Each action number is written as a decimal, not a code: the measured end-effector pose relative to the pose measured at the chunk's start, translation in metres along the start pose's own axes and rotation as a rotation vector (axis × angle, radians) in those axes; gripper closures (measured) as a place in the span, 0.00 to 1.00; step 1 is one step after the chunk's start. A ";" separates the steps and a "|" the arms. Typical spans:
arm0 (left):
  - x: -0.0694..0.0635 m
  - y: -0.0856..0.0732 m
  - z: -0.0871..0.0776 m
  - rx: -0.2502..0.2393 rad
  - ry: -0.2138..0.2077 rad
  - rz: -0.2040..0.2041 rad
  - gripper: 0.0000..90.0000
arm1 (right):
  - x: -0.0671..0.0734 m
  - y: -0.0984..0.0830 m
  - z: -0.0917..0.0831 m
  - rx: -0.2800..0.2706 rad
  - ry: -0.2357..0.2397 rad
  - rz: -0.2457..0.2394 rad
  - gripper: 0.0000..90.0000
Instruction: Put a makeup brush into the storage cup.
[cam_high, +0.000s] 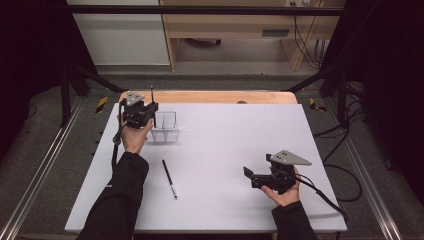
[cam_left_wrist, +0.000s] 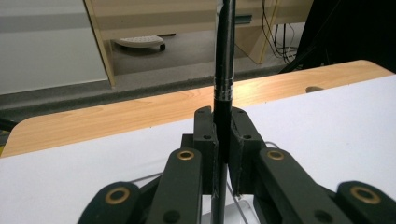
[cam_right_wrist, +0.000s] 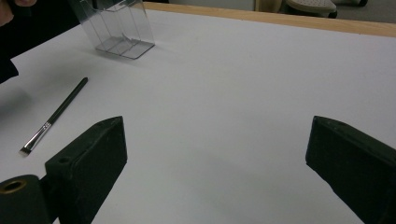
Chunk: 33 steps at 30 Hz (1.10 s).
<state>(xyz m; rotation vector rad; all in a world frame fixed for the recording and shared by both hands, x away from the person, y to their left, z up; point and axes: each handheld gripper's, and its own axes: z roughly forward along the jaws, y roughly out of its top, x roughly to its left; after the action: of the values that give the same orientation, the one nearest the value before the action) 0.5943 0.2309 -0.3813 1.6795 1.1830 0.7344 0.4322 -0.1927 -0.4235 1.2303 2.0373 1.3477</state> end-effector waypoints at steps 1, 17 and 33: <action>0.000 -0.001 0.000 0.003 -0.004 -0.001 0.92 | 0.000 0.000 0.000 0.000 -0.002 0.000 0.07; -0.007 -0.019 0.001 0.043 -0.006 0.023 0.92 | 0.000 0.000 -0.001 -0.004 -0.005 0.003 0.06; -0.006 -0.024 -0.031 0.025 -0.019 0.034 0.68 | -0.001 0.002 -0.005 -0.019 -0.010 0.008 0.06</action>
<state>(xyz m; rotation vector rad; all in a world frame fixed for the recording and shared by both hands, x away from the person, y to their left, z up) 0.5569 0.2390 -0.3912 1.7273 1.1568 0.7256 0.4303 -0.1957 -0.4197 1.2357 2.0104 1.3590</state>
